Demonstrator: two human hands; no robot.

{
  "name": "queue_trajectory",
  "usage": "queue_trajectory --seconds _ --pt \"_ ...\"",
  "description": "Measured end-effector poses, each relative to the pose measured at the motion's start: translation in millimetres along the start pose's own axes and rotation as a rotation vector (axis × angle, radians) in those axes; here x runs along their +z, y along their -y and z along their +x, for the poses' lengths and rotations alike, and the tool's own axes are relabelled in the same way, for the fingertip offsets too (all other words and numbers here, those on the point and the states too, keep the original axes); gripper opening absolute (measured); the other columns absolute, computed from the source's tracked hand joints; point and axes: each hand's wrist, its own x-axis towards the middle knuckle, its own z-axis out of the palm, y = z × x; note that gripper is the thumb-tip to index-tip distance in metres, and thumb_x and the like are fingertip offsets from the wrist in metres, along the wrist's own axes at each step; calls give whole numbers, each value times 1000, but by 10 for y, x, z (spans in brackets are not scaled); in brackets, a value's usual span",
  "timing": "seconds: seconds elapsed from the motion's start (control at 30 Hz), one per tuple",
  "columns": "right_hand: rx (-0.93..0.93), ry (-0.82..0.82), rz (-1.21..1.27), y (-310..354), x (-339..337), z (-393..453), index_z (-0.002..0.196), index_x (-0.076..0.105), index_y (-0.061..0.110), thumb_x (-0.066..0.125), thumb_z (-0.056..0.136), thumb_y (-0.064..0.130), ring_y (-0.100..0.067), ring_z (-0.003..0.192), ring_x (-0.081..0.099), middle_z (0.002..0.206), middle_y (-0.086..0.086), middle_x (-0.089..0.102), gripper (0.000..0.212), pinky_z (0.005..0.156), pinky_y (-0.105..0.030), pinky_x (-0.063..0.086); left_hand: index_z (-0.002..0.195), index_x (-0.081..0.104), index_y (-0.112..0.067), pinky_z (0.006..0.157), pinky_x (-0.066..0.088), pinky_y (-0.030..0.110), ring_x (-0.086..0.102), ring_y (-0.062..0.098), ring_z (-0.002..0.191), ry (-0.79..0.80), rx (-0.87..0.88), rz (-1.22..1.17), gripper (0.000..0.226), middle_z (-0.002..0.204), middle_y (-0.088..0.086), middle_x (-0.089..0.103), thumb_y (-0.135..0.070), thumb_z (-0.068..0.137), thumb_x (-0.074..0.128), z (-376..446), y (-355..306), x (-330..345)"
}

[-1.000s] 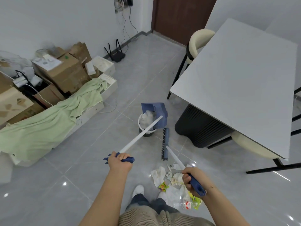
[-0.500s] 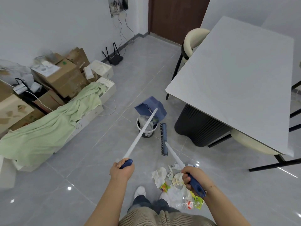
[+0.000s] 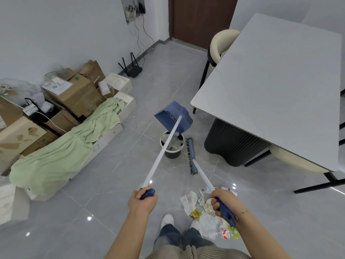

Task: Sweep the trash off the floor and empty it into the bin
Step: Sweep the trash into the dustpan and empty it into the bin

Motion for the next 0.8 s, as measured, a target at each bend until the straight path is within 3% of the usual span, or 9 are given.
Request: queue_trajectory --seconds 0.3,0.5,0.63,0.8 --pt "19 -44 -98 -139 -78 121 83 42 11 46 92 7 -10 32 34 54 -5 39 11 33 -13 28 47 30 -15 29 15 18 26 11 24 8 -12 -20 54 31 -2 25 -23 99 40 87 76 -103" --pt "41 -50 -186 -123 -106 194 62 39 12 45 94 12 -11 38 33 53 -4 41 32 36 -17 28 65 45 -15 28 17 17 30 11 24 56 -64 6 36 33 -3 28 -26 99 42 -13 42 -71" --pt "15 -27 -6 -97 -134 129 76 44 7 45 92 5 -9 26 38 50 -5 43 17 34 -12 31 63 43 -15 26 18 19 29 8 27 99 -102 -4 37 35 -4 27 -27 98 44 -49 7 -36" --pt "-40 -19 -4 -22 -103 2 85 45 5 45 92 1 -8 25 37 51 -6 42 8 30 -11 31 62 45 -14 28 16 19 27 11 25 90 -92 -25 37 34 -3 26 -23 98 42 -17 13 -106"
